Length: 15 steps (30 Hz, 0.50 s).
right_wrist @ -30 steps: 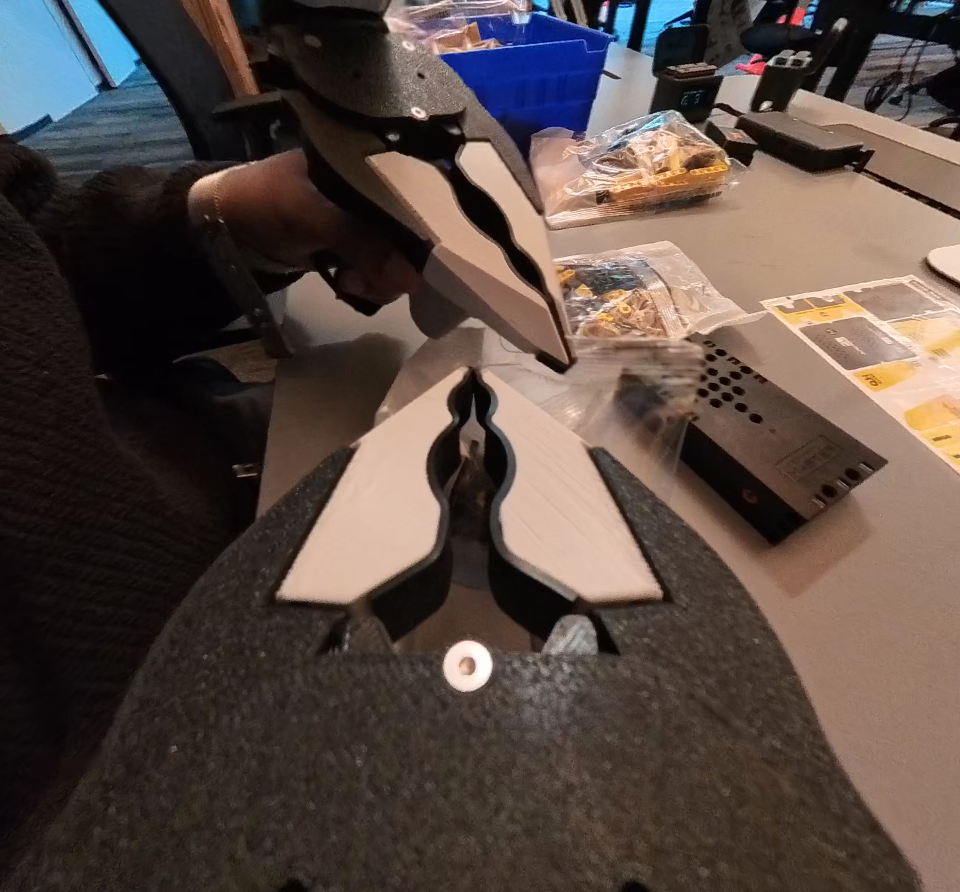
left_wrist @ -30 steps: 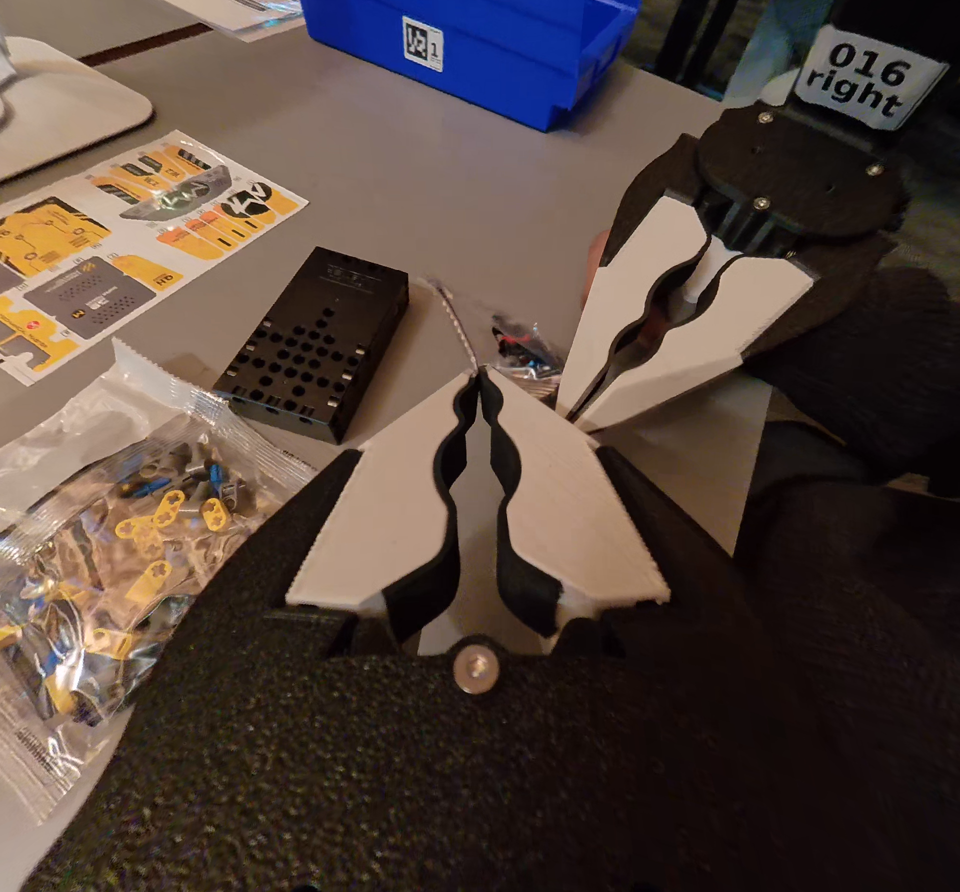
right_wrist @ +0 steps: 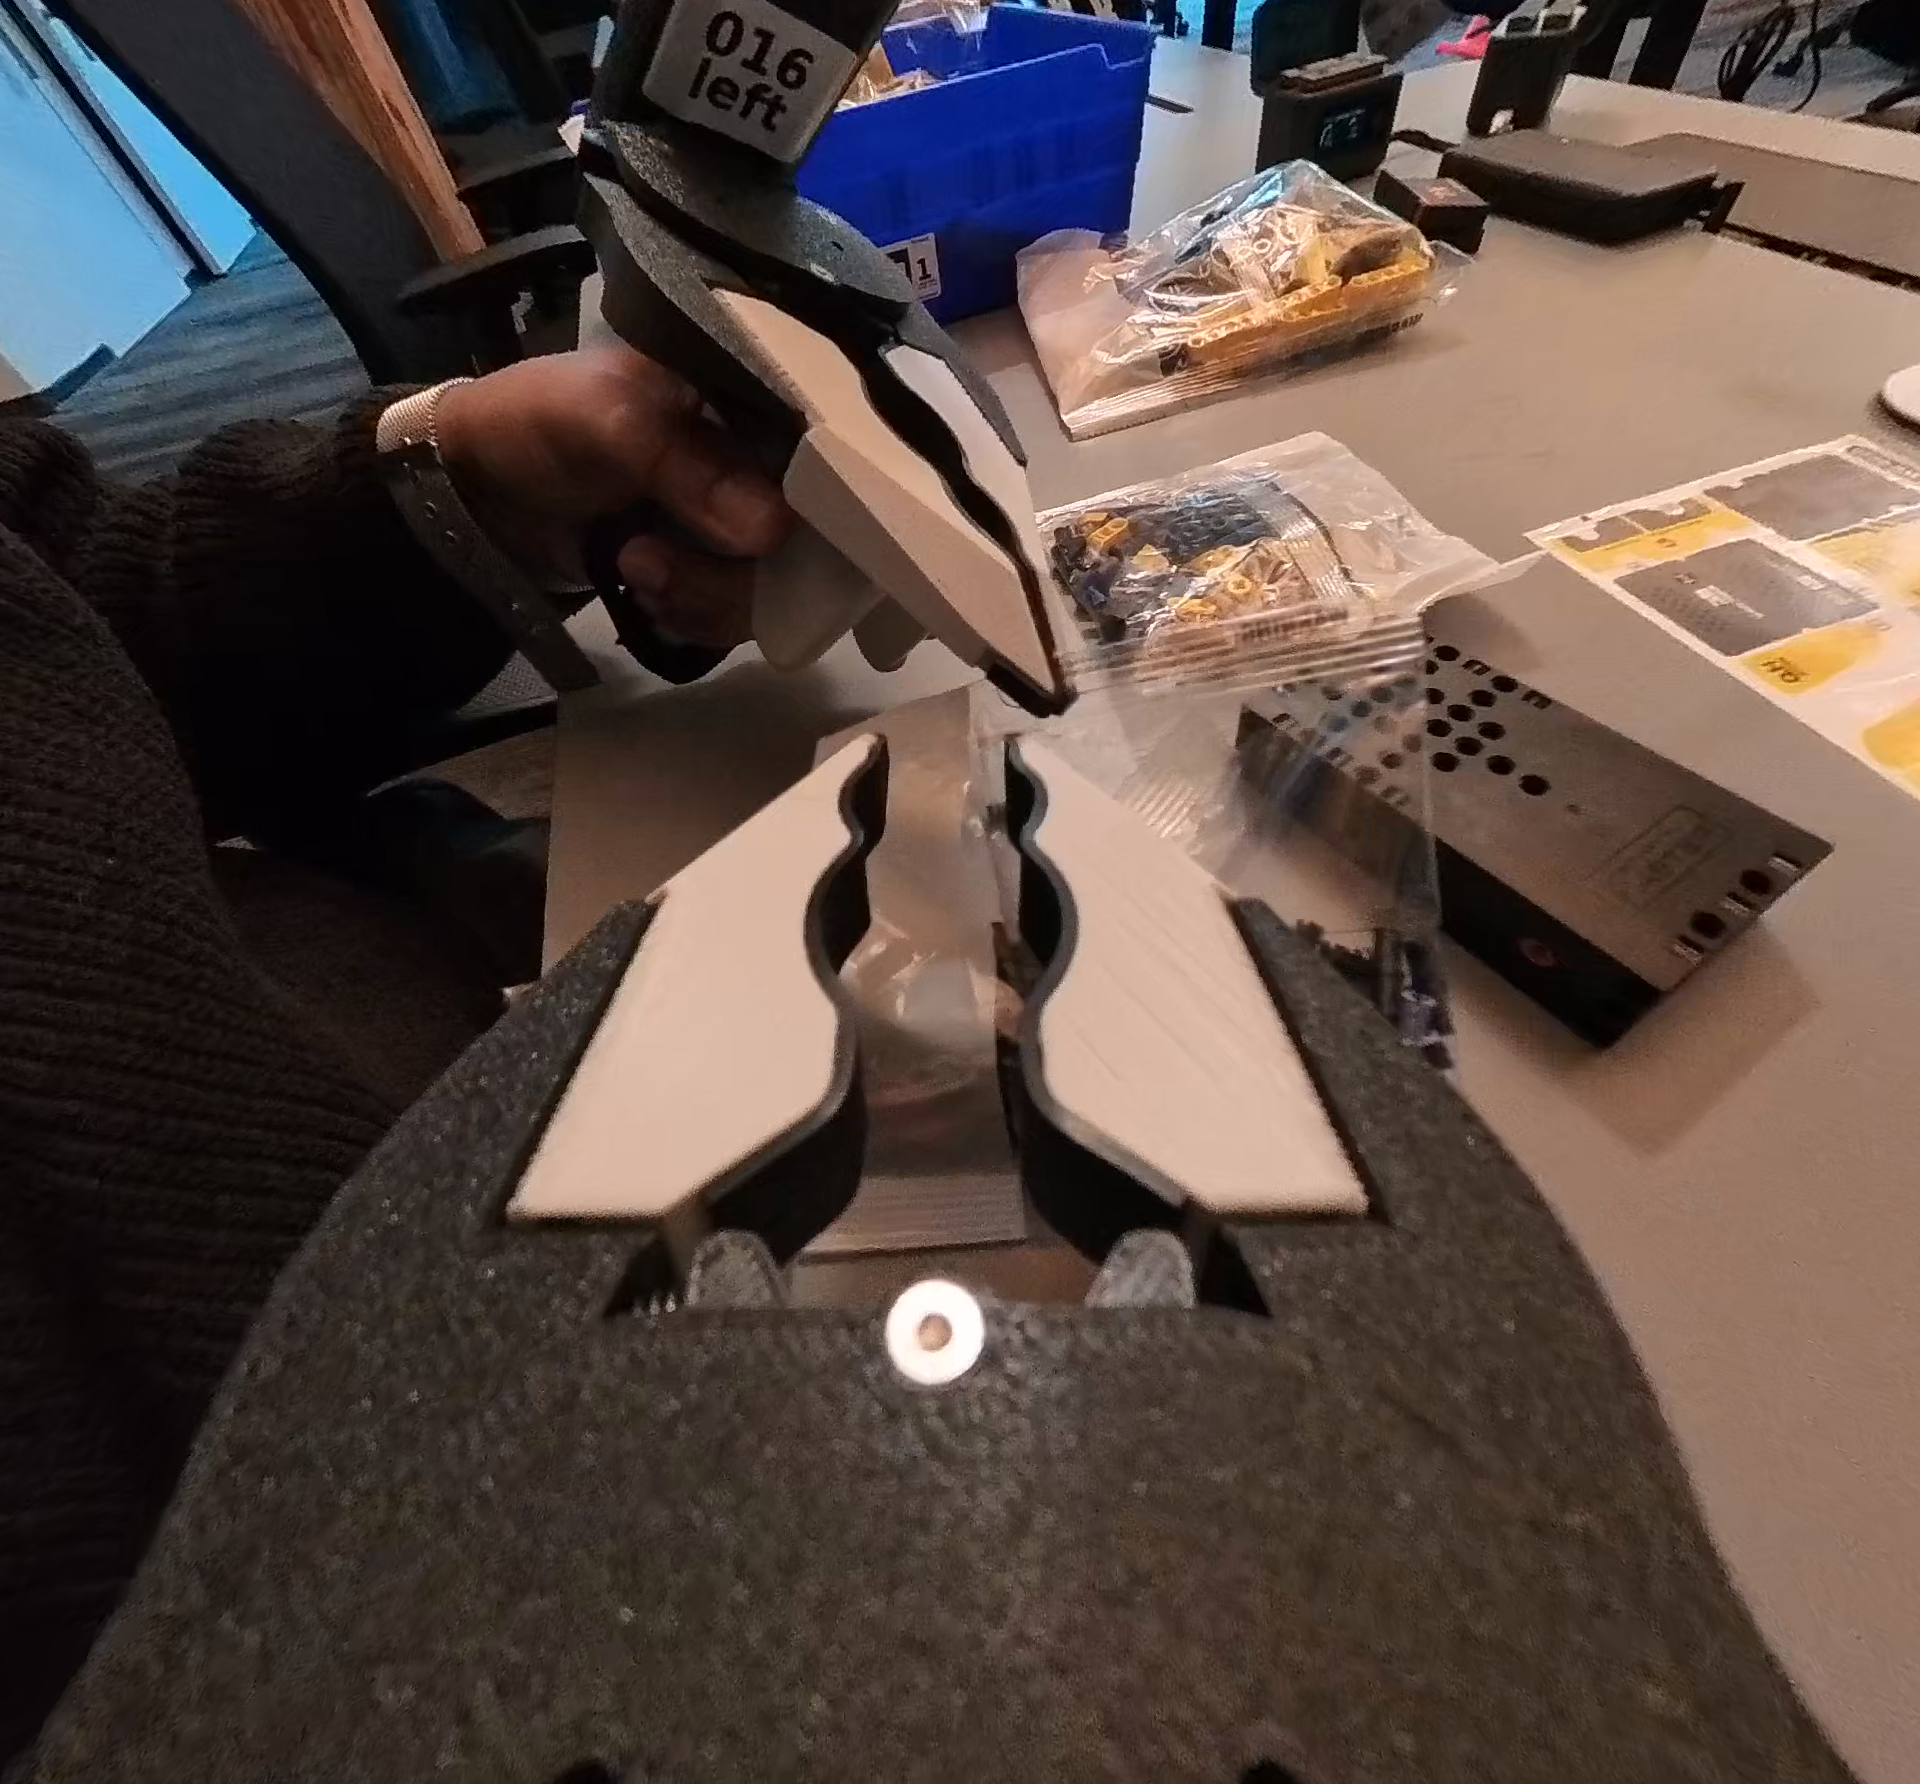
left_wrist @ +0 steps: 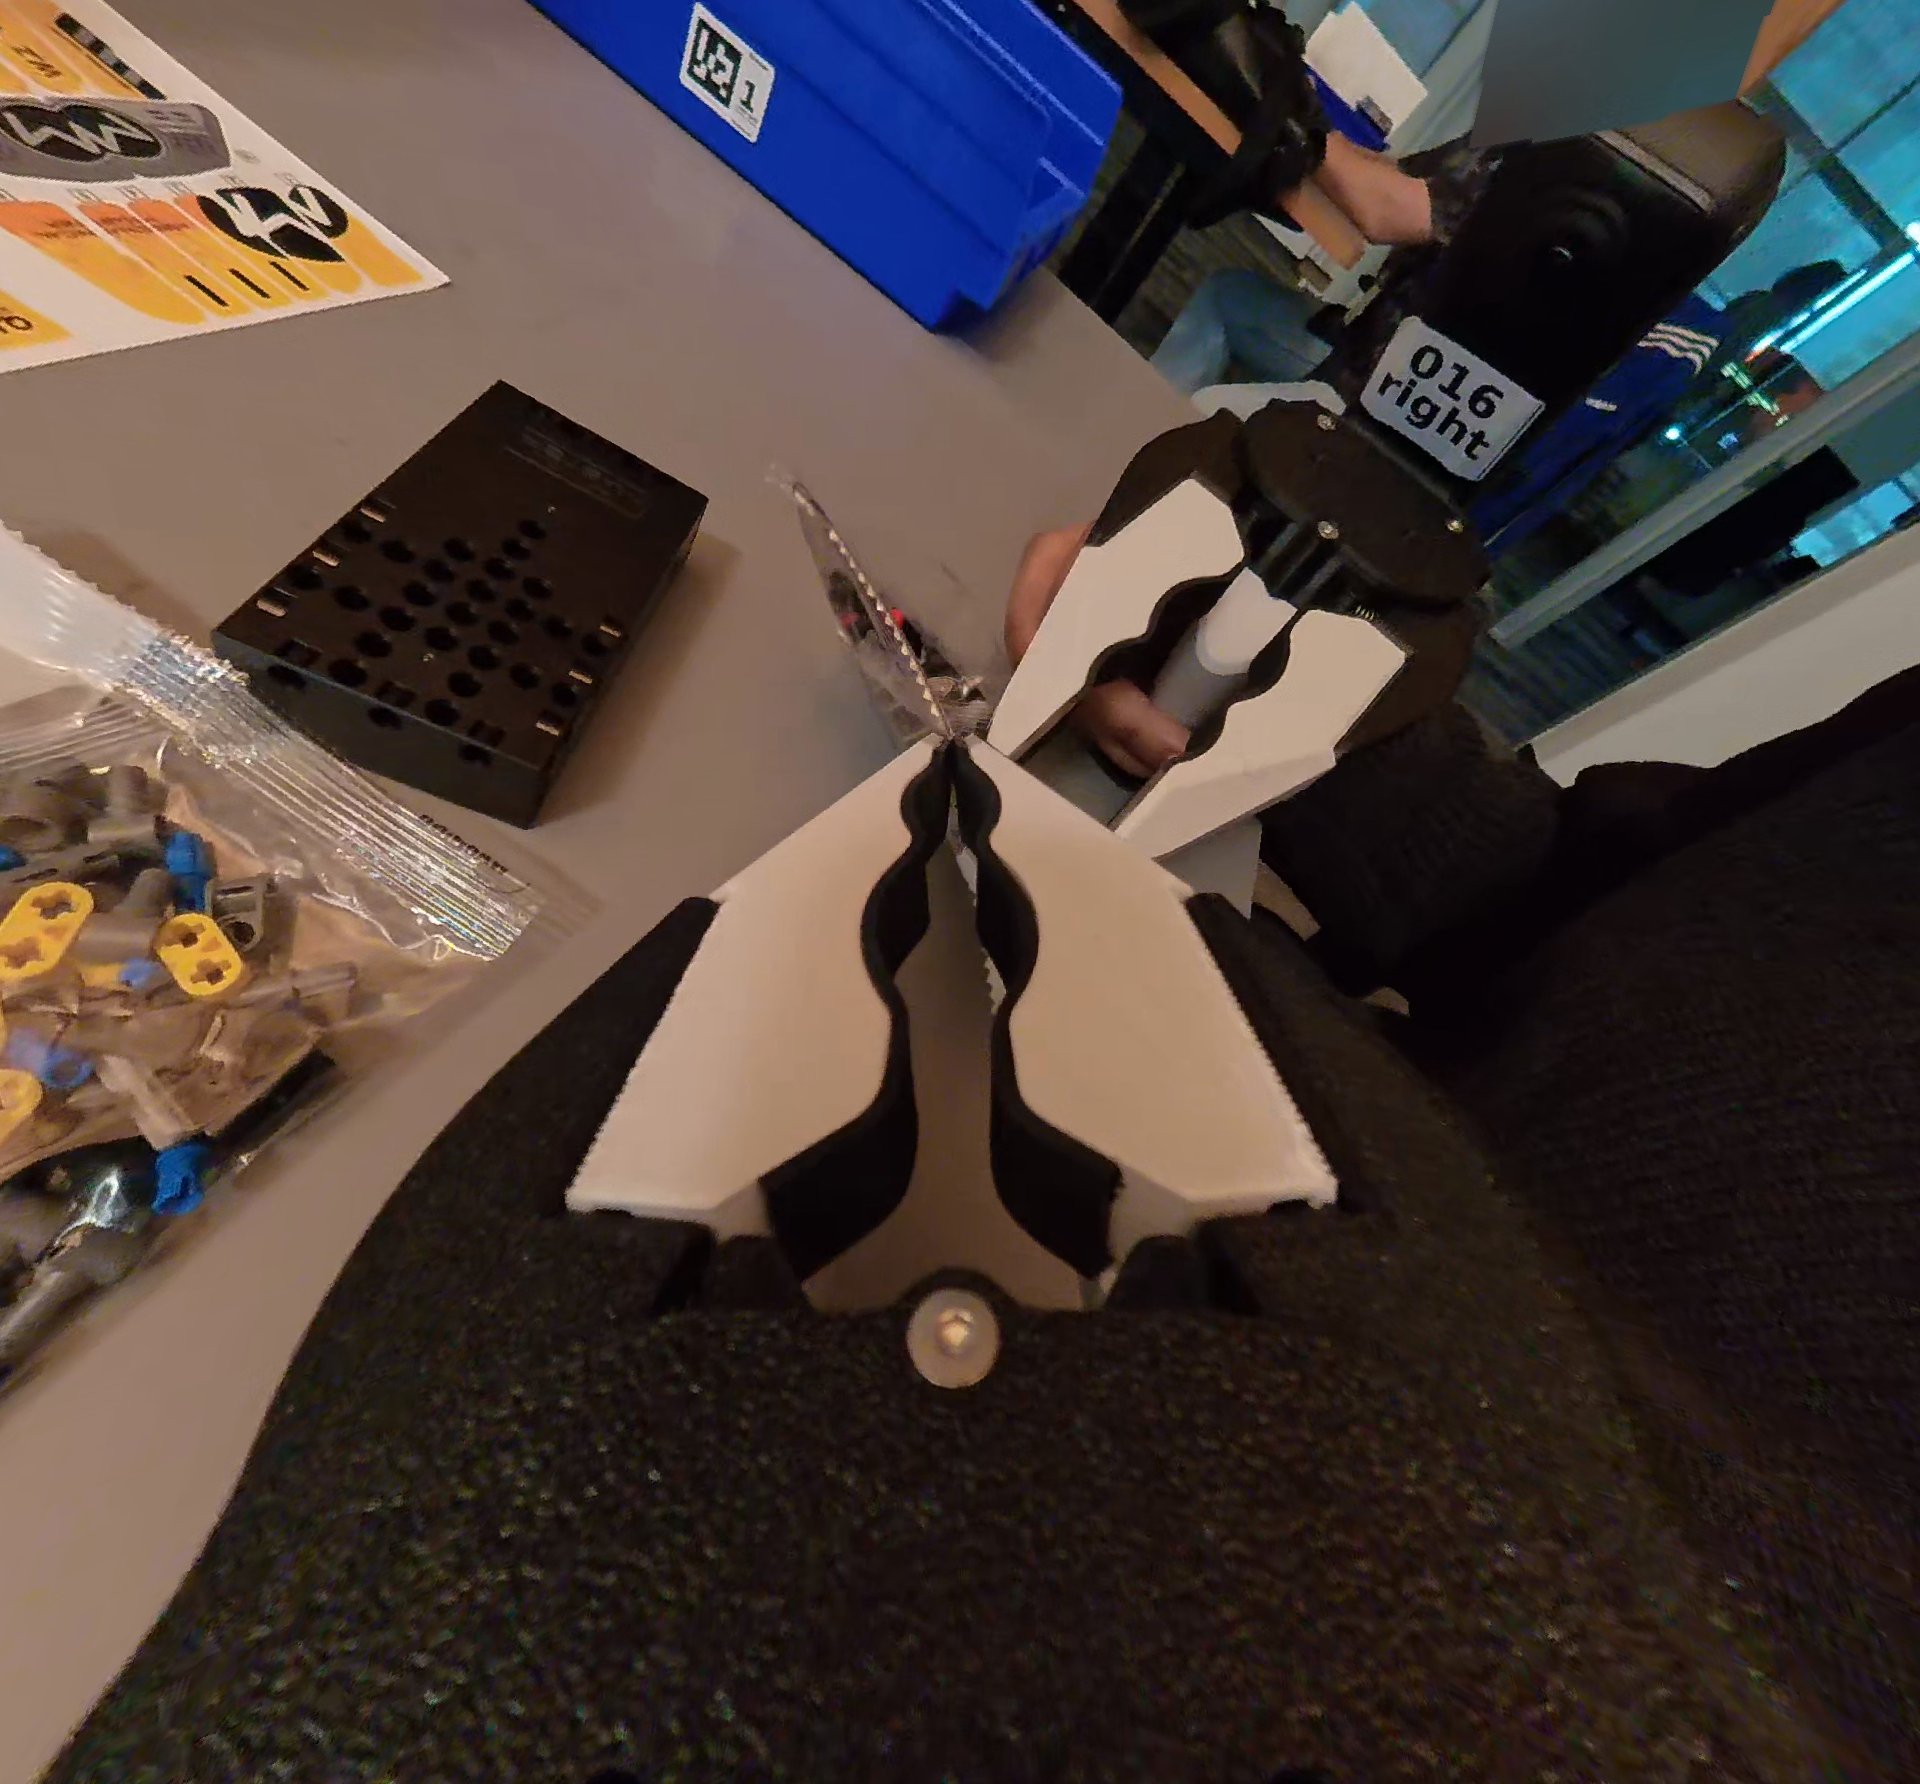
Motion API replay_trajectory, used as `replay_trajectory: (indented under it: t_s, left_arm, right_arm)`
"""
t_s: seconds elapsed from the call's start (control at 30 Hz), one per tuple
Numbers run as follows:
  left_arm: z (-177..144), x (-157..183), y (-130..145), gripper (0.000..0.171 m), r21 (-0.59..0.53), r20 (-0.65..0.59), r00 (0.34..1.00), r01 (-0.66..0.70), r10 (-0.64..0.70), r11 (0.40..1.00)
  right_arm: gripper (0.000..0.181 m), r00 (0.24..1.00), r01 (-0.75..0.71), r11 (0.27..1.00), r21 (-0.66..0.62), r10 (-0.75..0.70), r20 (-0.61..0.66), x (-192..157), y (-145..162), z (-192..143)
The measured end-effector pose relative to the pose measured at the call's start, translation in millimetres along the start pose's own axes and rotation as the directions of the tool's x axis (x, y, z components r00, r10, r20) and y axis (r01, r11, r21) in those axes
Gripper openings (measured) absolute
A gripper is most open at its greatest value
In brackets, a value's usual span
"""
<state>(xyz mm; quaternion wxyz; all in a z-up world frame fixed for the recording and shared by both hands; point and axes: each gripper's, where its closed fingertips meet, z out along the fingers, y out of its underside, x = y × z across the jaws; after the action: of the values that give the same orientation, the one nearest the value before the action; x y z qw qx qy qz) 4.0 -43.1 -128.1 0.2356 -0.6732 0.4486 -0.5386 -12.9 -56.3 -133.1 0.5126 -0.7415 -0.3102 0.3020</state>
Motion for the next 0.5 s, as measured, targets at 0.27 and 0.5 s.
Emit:
replay_trajectory:
  t_s: [0.27, 0.5]
  left_arm:
    - [3.2, 4.6, -0.6, 0.000, 0.022, -0.034, 0.999, -0.022, 0.023, 1.000]
    - [5.3, 3.4, -0.8, 0.000, 0.031, -0.020, 0.999, -0.037, 0.037, 0.999]
  right_arm:
    - [0.020, 0.996, -0.084, 0.995, -0.059, 0.085, 0.021, -1.9, 8.7, 4.5]
    - [0.002, 0.986, -0.158, 0.987, -0.038, 0.160, 0.049, 1.5, 6.2, 2.2]
